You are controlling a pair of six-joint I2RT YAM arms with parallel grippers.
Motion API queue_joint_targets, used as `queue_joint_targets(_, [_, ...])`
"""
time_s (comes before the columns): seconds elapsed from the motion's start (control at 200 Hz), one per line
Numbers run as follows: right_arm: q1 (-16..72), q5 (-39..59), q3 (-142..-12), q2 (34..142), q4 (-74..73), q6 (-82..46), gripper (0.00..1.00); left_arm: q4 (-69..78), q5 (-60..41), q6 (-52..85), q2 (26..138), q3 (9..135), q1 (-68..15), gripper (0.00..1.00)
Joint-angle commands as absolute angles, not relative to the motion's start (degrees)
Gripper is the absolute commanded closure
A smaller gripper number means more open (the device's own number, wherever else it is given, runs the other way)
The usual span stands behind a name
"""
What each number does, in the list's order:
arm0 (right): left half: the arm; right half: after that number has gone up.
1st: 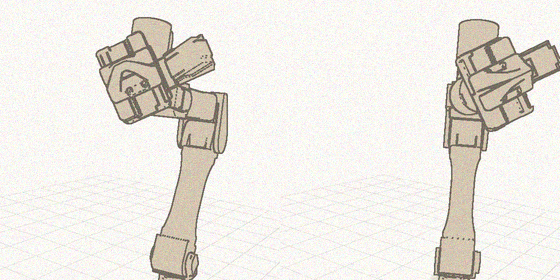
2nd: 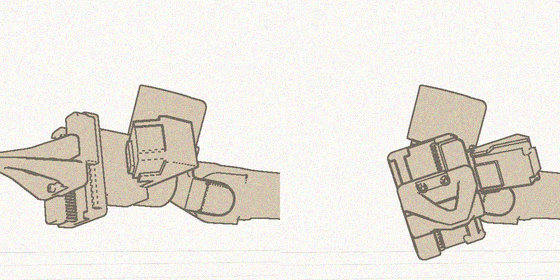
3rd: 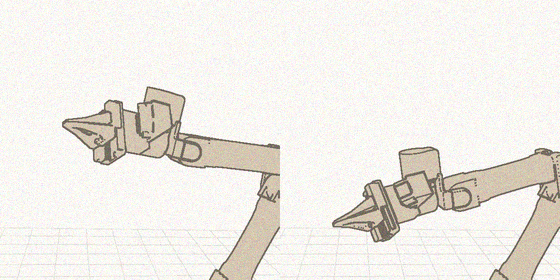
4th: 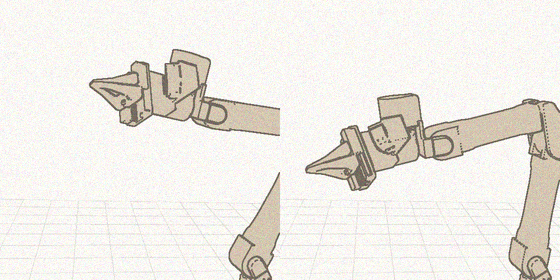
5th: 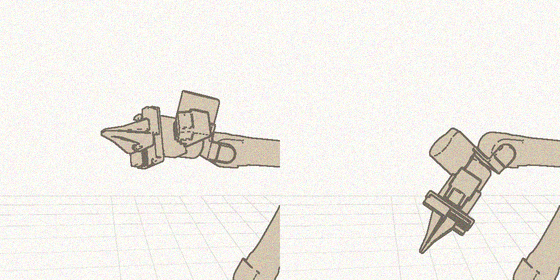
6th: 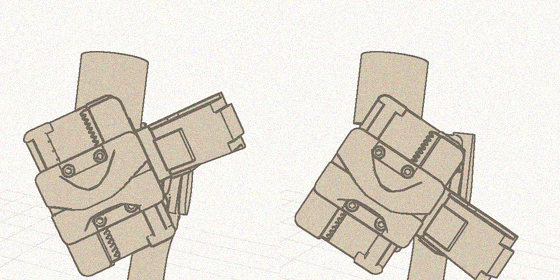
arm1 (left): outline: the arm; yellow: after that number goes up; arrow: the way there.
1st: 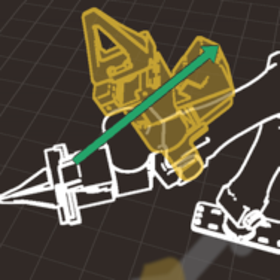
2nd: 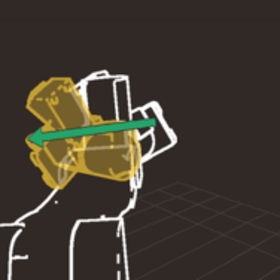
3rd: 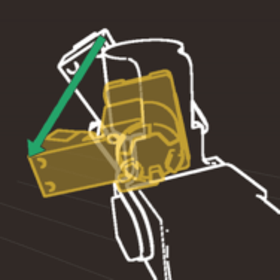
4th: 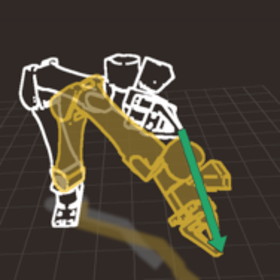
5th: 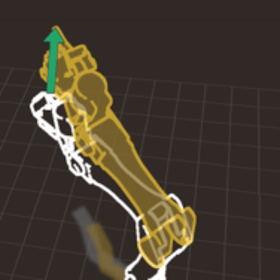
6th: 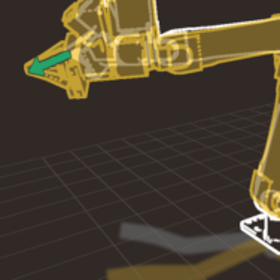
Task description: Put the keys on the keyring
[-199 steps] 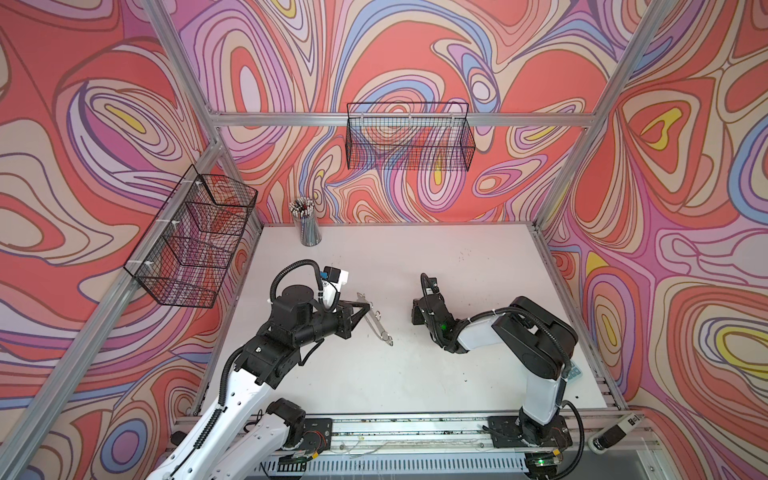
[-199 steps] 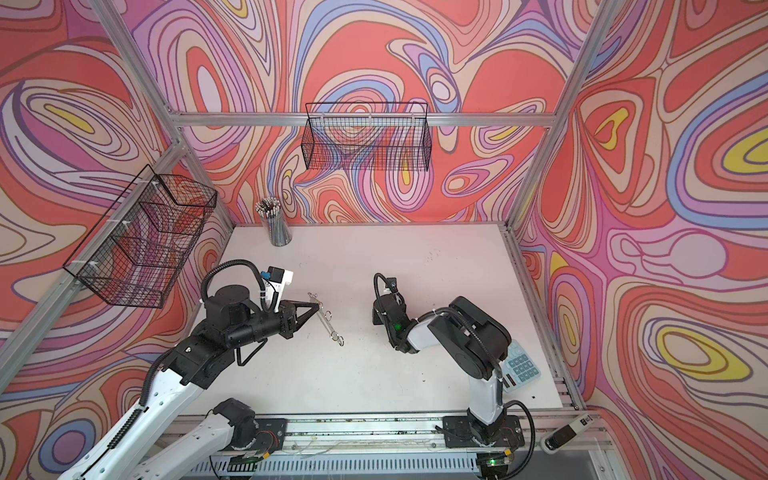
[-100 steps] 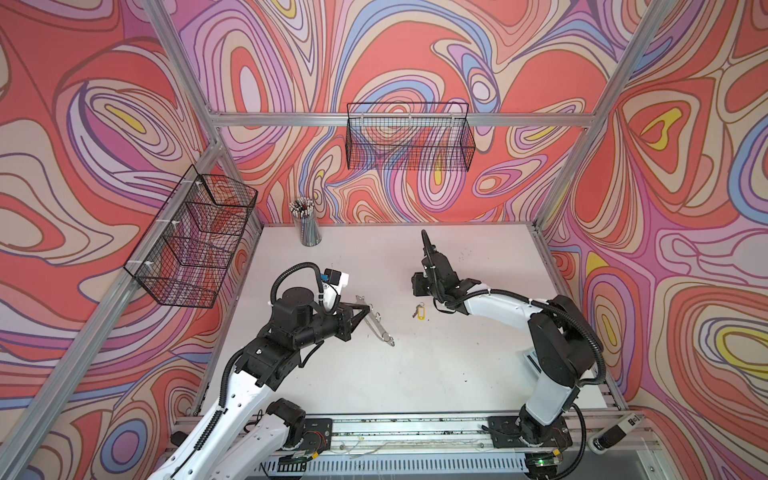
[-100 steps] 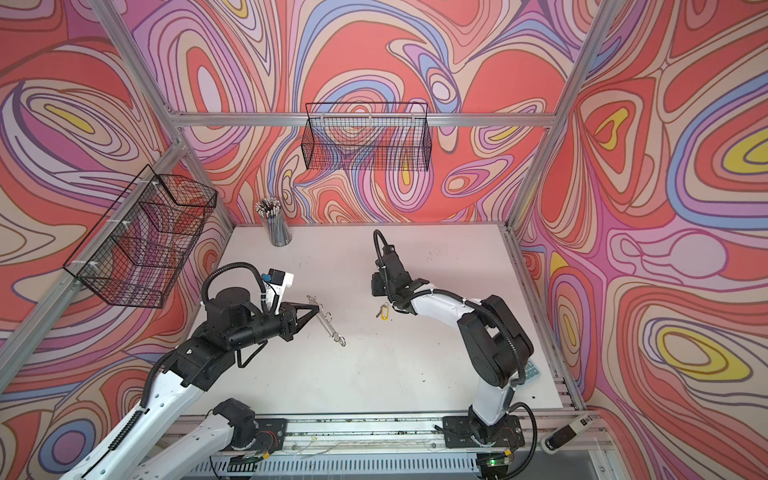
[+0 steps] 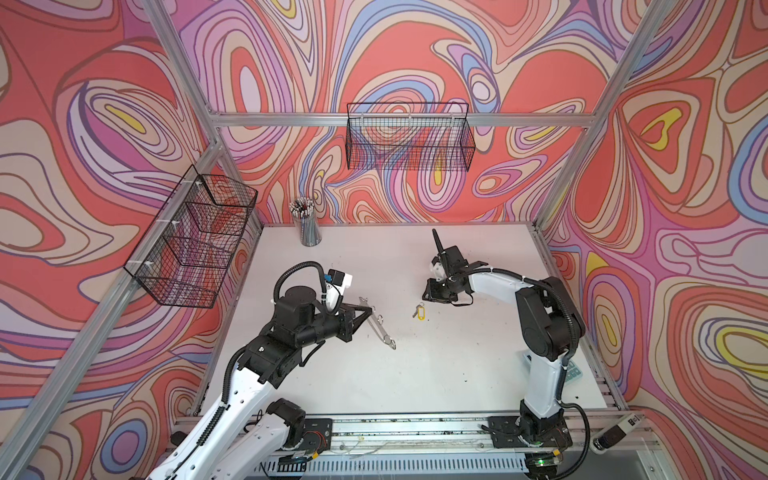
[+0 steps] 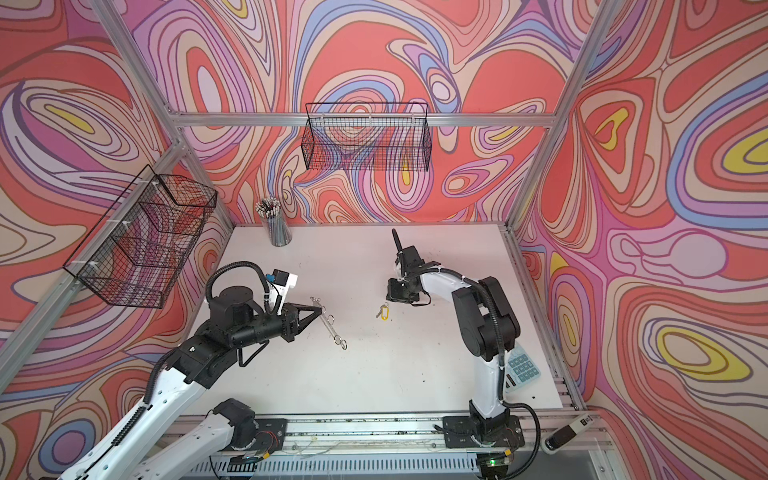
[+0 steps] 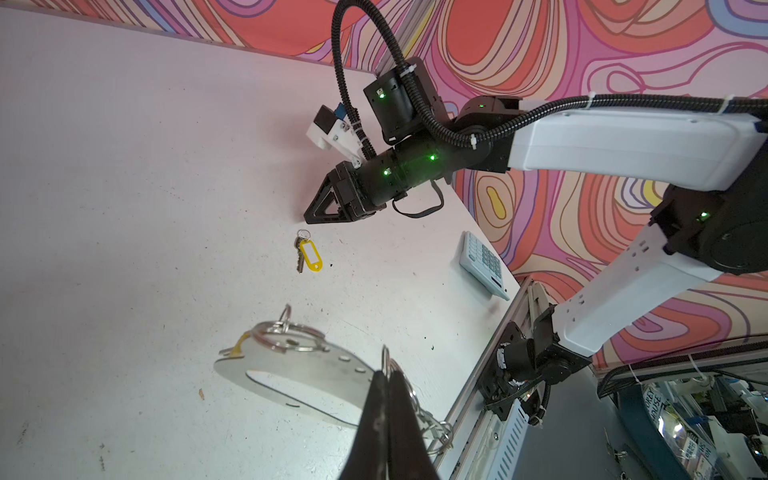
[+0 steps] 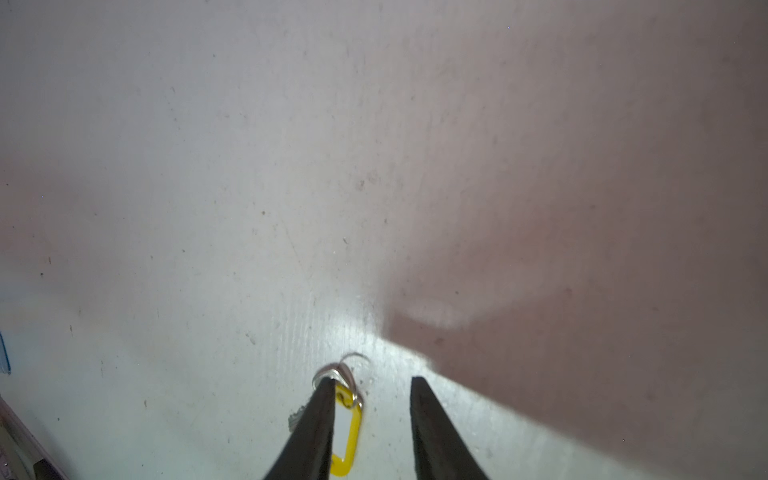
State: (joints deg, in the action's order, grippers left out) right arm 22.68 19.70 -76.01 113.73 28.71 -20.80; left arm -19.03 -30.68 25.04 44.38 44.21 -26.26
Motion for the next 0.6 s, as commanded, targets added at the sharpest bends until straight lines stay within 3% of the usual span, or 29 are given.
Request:
queue_joint_targets(0.0, [22.8, 23.5, -78.9, 115.5, 32.5, -18.9, 0.67, -17.6, -31.8, 24.1, 44.3, 44.6, -26.5, 1.00])
queue_joint_targets(0.596, [22.8, 27.7, -81.3, 119.2, 35.3, -17.7, 0.74, -17.8, -31.6, 24.1, 44.0, 44.4, -26.5, 1.00])
